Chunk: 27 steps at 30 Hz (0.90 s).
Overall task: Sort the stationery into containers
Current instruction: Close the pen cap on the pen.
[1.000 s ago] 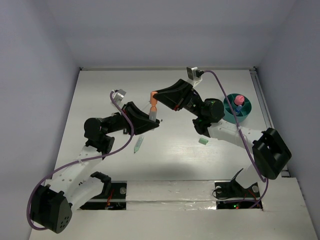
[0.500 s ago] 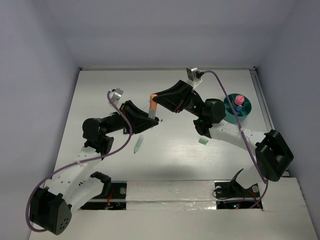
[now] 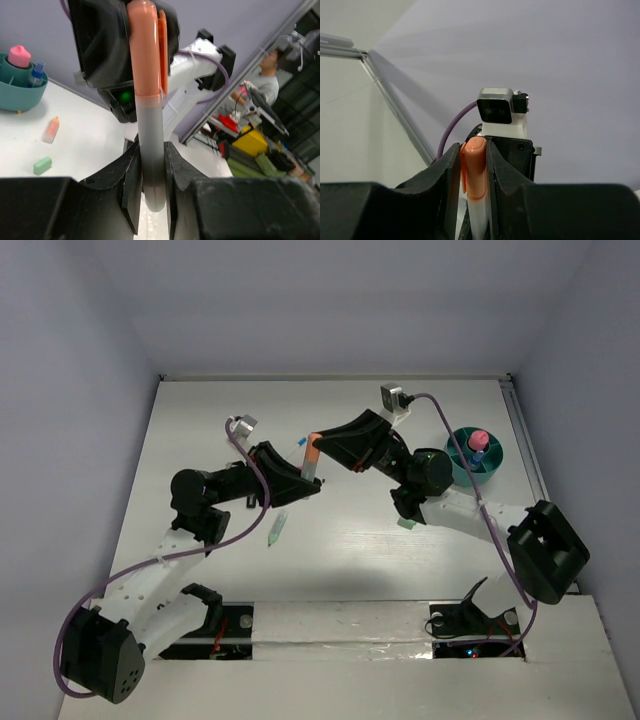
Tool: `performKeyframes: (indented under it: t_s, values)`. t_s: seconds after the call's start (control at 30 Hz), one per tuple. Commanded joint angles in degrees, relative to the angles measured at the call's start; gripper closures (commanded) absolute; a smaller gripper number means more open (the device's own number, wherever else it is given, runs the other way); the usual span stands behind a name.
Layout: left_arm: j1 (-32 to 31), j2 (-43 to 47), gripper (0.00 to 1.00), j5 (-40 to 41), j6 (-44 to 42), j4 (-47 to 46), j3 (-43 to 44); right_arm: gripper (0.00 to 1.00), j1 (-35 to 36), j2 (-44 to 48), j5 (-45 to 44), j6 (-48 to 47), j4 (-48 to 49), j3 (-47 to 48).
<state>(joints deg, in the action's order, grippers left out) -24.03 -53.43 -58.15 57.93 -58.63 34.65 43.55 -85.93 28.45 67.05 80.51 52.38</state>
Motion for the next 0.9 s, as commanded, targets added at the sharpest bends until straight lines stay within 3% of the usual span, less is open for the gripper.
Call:
performKeyframes:
  t_s: [0.0,0.17,0.33,0.7,0.87]
  values:
    - [0.2,1.1,1.0,7.3,-0.3,-9.4,6.8,1.0,1.3,0.2,9.9,-4.1,3.9,-5.8]
    - [0.2,0.4,1.0,8.1,2.1,-14.4,5.8,1.0,1.8,3.9,10.9,-12.1,-7.0,-9.3]
    - [0.2,-1.2,1.0,8.7,5.3,-20.2,5.9,1.0,1.8,5.8,10.4,-16.0,-11.0,-11.9]
    - [-0.3,-1.8,1.0,6.2,3.1,-14.8,9.8,1.0,7.0,5.7,9.0,-25.5,-34.8,-7.9]
    - [-0.3,-1.6,1.0,6.0,1.7,-12.1,11.5,1.0,10.2,4.5,6.4,-27.8,-38.1,-9.1]
